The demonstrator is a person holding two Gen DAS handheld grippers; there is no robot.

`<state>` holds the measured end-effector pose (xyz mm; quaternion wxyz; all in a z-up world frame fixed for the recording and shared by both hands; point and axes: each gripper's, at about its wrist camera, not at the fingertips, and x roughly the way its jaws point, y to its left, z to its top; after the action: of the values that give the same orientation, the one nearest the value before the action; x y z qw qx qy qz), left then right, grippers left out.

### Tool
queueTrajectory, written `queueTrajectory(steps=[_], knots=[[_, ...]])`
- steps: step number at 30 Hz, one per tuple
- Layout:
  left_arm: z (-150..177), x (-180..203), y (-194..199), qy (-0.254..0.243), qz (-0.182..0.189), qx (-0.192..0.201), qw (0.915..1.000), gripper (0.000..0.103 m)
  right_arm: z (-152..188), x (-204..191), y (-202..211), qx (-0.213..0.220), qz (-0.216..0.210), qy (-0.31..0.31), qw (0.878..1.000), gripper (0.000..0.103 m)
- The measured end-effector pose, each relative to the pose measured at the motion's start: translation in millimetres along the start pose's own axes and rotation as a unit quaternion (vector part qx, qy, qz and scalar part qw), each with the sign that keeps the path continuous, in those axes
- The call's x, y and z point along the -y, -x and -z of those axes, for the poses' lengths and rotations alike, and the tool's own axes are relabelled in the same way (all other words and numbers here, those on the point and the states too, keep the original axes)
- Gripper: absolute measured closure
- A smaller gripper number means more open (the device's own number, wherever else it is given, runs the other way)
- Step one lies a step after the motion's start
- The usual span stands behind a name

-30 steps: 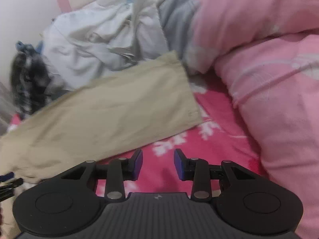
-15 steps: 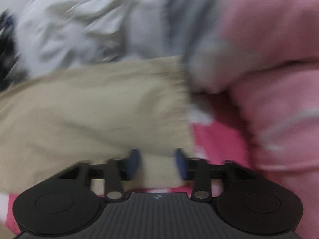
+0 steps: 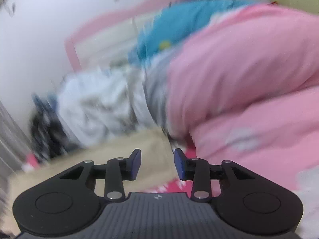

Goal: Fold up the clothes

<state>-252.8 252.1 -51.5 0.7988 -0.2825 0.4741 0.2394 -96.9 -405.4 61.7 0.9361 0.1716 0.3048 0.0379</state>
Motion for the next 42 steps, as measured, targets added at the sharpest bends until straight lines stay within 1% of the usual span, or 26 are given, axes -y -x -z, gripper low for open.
queueTrajectory(steps=[2,4,7,8,11,12,13,14,15,17,19,21,22,24,26,29,31,34,35,37,40,42], knots=[[10,-30,10,0.048,-0.017,0.003,0.9987,0.043,-23,4,32,0.025,-0.013,-0.022,0.999,0.060],[20,-54,17,0.079,-0.031,0.008,0.9964,0.043,-43,6,66,0.054,-0.024,-0.045,0.997,0.058],[29,-74,21,0.111,-0.042,0.010,0.9929,0.043,-65,10,113,0.092,-0.057,-0.072,0.991,0.056],[31,-80,21,0.123,-0.039,0.012,0.9916,0.043,-70,11,126,0.101,-0.069,-0.076,0.990,0.056],[34,-92,16,0.150,-0.018,0.016,0.9884,0.043,-77,13,162,0.106,-0.084,-0.065,0.989,0.051],[36,-95,14,0.156,-0.011,0.017,0.9876,0.043,-79,13,174,0.107,-0.089,-0.062,0.988,0.047],[37,-98,11,0.162,-0.004,0.017,0.9867,0.043,-81,13,185,0.109,-0.094,-0.058,0.988,0.046],[38,-102,9,0.166,-0.002,0.015,0.9860,0.043,-82,15,195,0.104,-0.100,-0.058,0.988,0.043],[39,-103,4,0.171,-0.004,0.013,0.9851,0.043,-77,19,196,0.077,-0.111,-0.069,0.988,0.036],[41,-104,1,0.172,-0.007,0.016,0.9850,0.043,-61,27,183,0.014,-0.119,-0.100,0.988,0.026],[39,-103,-1,0.168,-0.009,0.023,0.9855,0.043,-27,40,160,-0.046,-0.115,-0.154,0.980,0.025],[35,-106,-4,0.176,-0.007,0.029,0.9839,0.043,12,49,132,-0.098,-0.098,-0.194,0.971,0.025],[33,-108,-5,0.181,-0.005,0.032,0.9829,0.043,32,54,117,-0.124,-0.089,-0.214,0.965,0.025],[29,-117,-4,0.214,0.008,0.041,0.9760,0.043,72,64,89,-0.174,-0.071,-0.252,0.949,0.025],[23,-125,-5,0.246,0.021,0.051,0.9678,0.043,111,73,61,-0.221,-0.052,-0.290,0.930,0.026],[16,-135,-12,0.272,0.024,0.055,0.9605,0.043,157,79,37,-0.247,-0.022,-0.345,0.905,0.026],[13,-140,-16,0.293,0.027,0.057,0.9540,0.043,177,80,22,-0.246,-0.013,-0.375,0.894,0.026],[12,-147,-17,0.346,0.035,0.063,0.9355,0.043,197,85,8,-0.231,-0.003,-0.420,0.878,0.027],[12,-149,-17,0.359,0.037,0.068,0.9301,0.043,202,87,2,-0.226,0.003,-0.429,0.874,0.027],[10,-149,-18,0.367,0.035,0.070,0.9270,0.043,207,89,-9,-0.218,0.013,-0.436,0.873,0.027],[7,-147,-17,0.362,0.029,0.077,0.9284,0.044,220,92,-18,-0.210,0.011,-0.450,0.868,0.027],[5,-147,-17,0.361,0.026,0.084,0.9284,0.046,226,93,-15,-0.208,0.007,-0.456,0.865,0.029]])
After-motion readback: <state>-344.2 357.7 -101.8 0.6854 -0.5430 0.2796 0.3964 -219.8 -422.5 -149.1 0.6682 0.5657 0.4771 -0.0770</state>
